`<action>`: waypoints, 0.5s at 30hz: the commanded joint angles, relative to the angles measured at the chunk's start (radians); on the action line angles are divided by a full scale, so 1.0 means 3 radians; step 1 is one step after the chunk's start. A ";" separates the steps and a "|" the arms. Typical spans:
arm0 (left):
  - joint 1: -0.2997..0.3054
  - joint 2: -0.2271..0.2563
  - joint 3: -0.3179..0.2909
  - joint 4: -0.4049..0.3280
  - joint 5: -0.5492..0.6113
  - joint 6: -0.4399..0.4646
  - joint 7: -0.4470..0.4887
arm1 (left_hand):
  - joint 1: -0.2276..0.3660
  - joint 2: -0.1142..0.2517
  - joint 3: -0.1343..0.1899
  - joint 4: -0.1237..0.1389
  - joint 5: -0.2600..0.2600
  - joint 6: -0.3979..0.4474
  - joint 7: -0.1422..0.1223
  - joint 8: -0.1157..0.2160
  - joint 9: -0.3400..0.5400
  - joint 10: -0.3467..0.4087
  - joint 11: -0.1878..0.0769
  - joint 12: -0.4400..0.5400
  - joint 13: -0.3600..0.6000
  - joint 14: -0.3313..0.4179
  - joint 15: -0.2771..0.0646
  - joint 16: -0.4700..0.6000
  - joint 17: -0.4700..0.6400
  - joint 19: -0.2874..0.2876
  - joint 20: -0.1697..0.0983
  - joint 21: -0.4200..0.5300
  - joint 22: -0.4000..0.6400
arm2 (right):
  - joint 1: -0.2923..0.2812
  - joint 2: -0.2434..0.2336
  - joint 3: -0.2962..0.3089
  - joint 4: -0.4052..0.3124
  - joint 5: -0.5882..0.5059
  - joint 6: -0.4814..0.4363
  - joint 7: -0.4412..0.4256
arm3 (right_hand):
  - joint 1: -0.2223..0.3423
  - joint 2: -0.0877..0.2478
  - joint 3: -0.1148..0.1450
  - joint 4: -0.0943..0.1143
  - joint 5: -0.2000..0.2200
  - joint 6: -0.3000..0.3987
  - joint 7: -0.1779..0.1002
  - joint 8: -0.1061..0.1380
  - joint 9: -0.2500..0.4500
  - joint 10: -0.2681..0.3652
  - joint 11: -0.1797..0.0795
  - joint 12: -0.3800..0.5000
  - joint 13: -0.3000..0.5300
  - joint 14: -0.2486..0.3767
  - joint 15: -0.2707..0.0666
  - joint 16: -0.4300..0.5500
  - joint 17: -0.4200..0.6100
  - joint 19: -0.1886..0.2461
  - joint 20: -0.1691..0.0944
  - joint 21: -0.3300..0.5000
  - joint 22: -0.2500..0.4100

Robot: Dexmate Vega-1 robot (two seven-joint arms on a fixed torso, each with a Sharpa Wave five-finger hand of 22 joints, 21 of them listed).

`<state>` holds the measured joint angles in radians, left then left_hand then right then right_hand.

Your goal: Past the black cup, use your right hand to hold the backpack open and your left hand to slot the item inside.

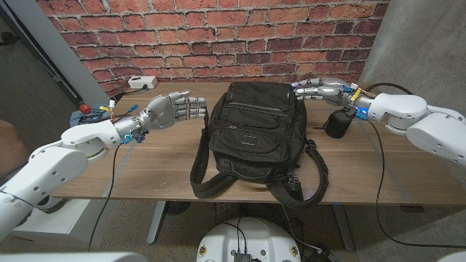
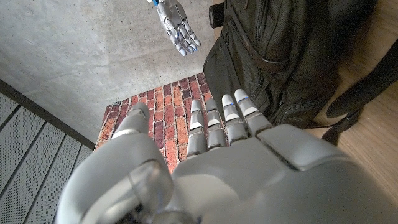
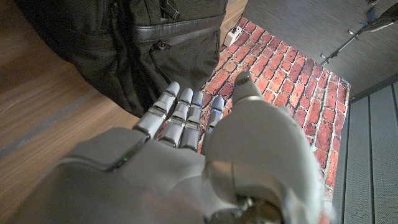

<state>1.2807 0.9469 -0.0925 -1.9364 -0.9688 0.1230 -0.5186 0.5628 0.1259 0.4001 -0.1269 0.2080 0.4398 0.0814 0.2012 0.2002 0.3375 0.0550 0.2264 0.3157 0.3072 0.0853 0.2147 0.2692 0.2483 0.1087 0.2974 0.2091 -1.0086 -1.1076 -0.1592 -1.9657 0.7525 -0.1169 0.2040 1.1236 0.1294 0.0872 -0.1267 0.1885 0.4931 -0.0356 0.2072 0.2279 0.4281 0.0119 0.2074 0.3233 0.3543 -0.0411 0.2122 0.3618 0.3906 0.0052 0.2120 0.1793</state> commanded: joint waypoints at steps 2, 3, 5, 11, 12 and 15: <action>-0.0188 -0.0019 0.0308 0.0031 0.0097 -0.0213 0.0337 | -0.0012 0.0033 0.0026 0.0007 0.0014 0.0017 -0.0025 0.0013 -0.0001 0.0027 -0.0031 0.0036 0.0005 0.0026 -0.0027 0.0021 0.0003 0.0021 -0.0034 0.0023 0.0007 | -0.0020 0.0198 0.0040 0.0200 0.0054 0.0147 -0.0028 | -0.0031 -0.0002 0.0005 0.0002 -0.0005 0.0012 -0.0011 0.0013 -0.0004 0.0022 0.0024 0.0013 0.0005 0.0002 -0.0011 0.0032 -0.0001 0.0024 -0.0002 0.0018 0.0007; -0.0197 -0.0024 0.0326 0.0028 0.0097 -0.0221 0.0359 | -0.0014 0.0033 0.0026 0.0007 0.0014 0.0019 -0.0029 0.0014 -0.0001 0.0029 -0.0036 0.0037 0.0005 0.0026 -0.0031 0.0021 0.0003 0.0024 -0.0039 0.0024 0.0007 | -0.0015 0.0211 0.0042 0.0223 0.0060 0.0168 -0.0013 | -0.0033 -0.0001 0.0005 0.0003 -0.0005 0.0011 -0.0011 0.0013 -0.0004 0.0020 0.0026 0.0012 0.0005 0.0003 -0.0011 0.0033 -0.0001 0.0023 -0.0002 0.0017 0.0007; -0.0179 -0.0047 0.0342 -0.0007 0.0131 -0.0265 0.0467 | -0.0016 0.0034 0.0027 0.0007 0.0014 0.0019 -0.0026 0.0014 -0.0001 0.0030 -0.0035 0.0038 0.0005 0.0028 -0.0033 0.0022 0.0002 0.0024 -0.0038 0.0024 0.0007 | 0.0007 0.0245 0.0039 0.0277 0.0078 0.0214 0.0028 | -0.0037 0.0000 0.0005 0.0004 -0.0006 0.0012 -0.0010 0.0013 -0.0004 0.0019 0.0031 0.0011 0.0004 0.0002 -0.0009 0.0034 -0.0002 0.0023 -0.0003 0.0017 0.0007; -0.0112 -0.0003 0.0371 -0.0115 0.0294 -0.0319 0.0753 | -0.0023 0.0038 0.0035 0.0006 0.0017 0.0033 -0.0037 0.0019 -0.0001 0.0048 -0.0050 0.0046 0.0005 0.0035 -0.0046 0.0024 0.0000 0.0038 -0.0045 0.0030 0.0006 | 0.0088 0.0361 0.0006 0.0427 0.0096 0.0333 0.0100 | -0.0054 0.0007 0.0005 0.0013 -0.0008 0.0002 -0.0008 0.0009 -0.0005 0.0018 0.0028 0.0012 0.0002 0.0000 -0.0008 0.0037 -0.0003 0.0022 -0.0005 0.0016 0.0008; -0.0093 -0.0016 0.0373 -0.0127 0.0304 -0.0336 0.0799 | -0.0023 0.0036 0.0036 0.0004 0.0017 0.0038 -0.0038 0.0021 -0.0002 0.0056 -0.0059 0.0049 0.0005 0.0041 -0.0049 0.0026 -0.0001 0.0041 -0.0046 0.0031 0.0006 | 0.0101 0.0378 -0.0002 0.0452 0.0103 0.0344 0.0113 | -0.0055 0.0007 0.0005 0.0013 -0.0009 0.0001 -0.0008 0.0009 -0.0005 0.0019 0.0028 0.0012 0.0001 0.0000 -0.0008 0.0038 -0.0003 0.0022 -0.0005 0.0016 0.0008; -0.0033 -0.0067 0.0375 -0.0153 0.0352 -0.0419 0.0930 | -0.0024 0.0036 0.0039 0.0002 0.0018 0.0044 -0.0042 0.0022 -0.0002 0.0059 -0.0063 0.0051 0.0005 0.0053 -0.0054 0.0029 -0.0003 0.0047 -0.0045 0.0034 0.0006 | 0.0110 0.0437 -0.0009 0.0512 0.0119 0.0402 0.0122 | -0.0062 0.0009 0.0005 0.0016 -0.0010 0.0020 -0.0005 0.0017 -0.0006 0.0023 0.0022 0.0014 0.0000 -0.0003 -0.0004 0.0038 -0.0005 0.0027 -0.0005 0.0017 0.0008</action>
<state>1.2431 0.9394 -0.0064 -1.9488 -0.9180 0.0487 -0.3693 0.5588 0.1301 0.4060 -0.1244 0.2080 0.4483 0.0730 0.2012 0.2002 0.3522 0.0405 0.2340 0.3158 0.3167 0.0760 0.2185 0.2693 0.2591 0.0981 0.2998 0.2092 -0.9987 -1.0313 -0.1525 -1.8793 0.7733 -0.0508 0.2161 1.1105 0.1320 0.0871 -0.1268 0.1885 0.4931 -0.0357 0.2072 0.2229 0.4280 0.0119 0.2074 0.3199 0.3543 -0.0410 0.2191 0.3578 0.3905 0.0052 0.2120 0.1792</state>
